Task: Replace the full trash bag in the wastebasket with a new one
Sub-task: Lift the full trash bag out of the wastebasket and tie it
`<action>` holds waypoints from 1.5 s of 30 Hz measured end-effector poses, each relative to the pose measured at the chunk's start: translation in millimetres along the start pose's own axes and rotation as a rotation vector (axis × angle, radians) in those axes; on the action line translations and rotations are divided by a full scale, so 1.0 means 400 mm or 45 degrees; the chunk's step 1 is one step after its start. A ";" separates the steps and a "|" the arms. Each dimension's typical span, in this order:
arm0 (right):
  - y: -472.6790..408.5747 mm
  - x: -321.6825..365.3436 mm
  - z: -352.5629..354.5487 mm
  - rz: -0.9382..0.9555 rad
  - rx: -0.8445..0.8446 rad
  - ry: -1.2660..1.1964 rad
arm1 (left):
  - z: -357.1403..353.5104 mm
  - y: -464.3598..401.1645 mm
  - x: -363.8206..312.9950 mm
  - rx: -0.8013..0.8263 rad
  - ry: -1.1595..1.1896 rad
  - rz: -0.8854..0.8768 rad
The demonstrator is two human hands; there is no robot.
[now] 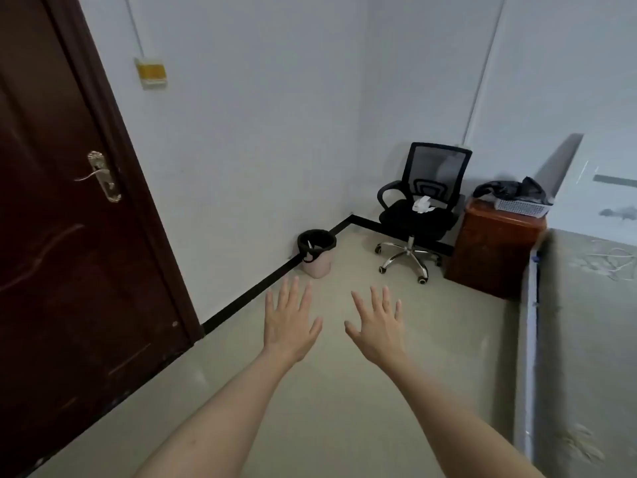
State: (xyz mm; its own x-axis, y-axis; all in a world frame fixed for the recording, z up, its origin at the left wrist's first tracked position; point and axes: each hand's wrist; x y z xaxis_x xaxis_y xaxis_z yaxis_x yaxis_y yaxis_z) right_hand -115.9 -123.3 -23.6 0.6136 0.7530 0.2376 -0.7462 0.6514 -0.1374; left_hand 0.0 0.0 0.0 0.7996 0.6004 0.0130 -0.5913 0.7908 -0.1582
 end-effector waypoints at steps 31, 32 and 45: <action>-1.596 -0.491 -0.356 0.143 0.307 0.101 | -0.522 -1.597 -0.063 0.165 0.084 0.144; -1.655 -0.496 -0.367 0.155 0.318 0.117 | -0.541 -1.657 -0.051 0.159 0.082 0.148; -2.354 -0.599 -0.500 0.411 0.468 0.204 | -0.738 -2.279 0.001 0.242 0.160 0.299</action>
State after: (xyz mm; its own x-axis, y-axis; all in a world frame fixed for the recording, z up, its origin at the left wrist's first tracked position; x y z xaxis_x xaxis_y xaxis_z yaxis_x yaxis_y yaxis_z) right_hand 491.1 -898.5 -143.6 0.3475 0.9339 0.0845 -0.9279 0.3295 0.1747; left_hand 570.6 -755.7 -147.1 0.6387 0.7591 -0.1255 -0.7607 0.6475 0.0451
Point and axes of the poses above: each hand's wrist, its own y-axis away from the middle knuckle, its own z-axis out of the back of the hand, x = y × z, and after that the axes turned 1 degree about x, right-handed
